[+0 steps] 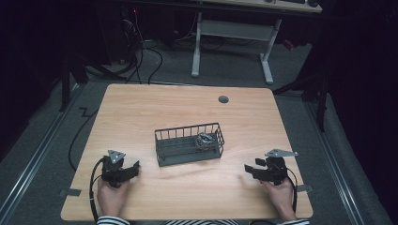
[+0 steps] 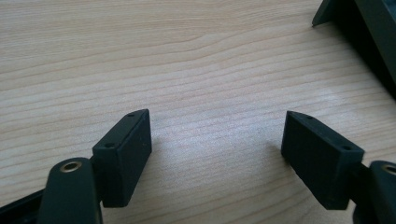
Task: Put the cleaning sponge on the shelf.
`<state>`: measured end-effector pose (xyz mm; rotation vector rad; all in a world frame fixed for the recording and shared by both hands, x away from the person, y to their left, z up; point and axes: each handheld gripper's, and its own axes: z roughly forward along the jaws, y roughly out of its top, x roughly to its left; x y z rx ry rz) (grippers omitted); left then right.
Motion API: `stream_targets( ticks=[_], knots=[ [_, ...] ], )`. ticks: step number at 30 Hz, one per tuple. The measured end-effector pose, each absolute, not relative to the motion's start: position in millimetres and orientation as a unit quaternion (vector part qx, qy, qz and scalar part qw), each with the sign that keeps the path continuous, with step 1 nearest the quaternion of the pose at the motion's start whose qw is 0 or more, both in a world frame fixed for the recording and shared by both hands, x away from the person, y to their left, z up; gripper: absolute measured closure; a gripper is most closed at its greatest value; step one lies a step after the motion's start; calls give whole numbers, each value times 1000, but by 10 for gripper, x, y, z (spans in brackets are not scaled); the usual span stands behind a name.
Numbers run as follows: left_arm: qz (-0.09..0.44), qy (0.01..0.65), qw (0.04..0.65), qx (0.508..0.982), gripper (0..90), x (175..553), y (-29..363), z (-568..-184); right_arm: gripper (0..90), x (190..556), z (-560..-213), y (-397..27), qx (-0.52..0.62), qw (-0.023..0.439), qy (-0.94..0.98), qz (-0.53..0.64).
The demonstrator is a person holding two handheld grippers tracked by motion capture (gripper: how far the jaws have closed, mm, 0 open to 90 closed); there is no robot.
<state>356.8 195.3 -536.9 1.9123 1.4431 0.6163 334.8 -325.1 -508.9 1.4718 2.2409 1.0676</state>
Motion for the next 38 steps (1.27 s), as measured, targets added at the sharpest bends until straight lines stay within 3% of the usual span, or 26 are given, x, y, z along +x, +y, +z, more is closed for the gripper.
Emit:
stream_targets(
  ticks=[20,29,38],
  knots=[
    [235,551,328,731,249,3568,1952,-5368,358,3318,-5249,-3125,495,152,779,353],
    [236,551,327,731,249,3565,1949,-5368,356,3225,-5307,-3028,467,213,791,334],
    [236,551,327,730,251,3564,1947,-5368,343,3222,-5307,-3021,466,210,792,334]
  ],
)
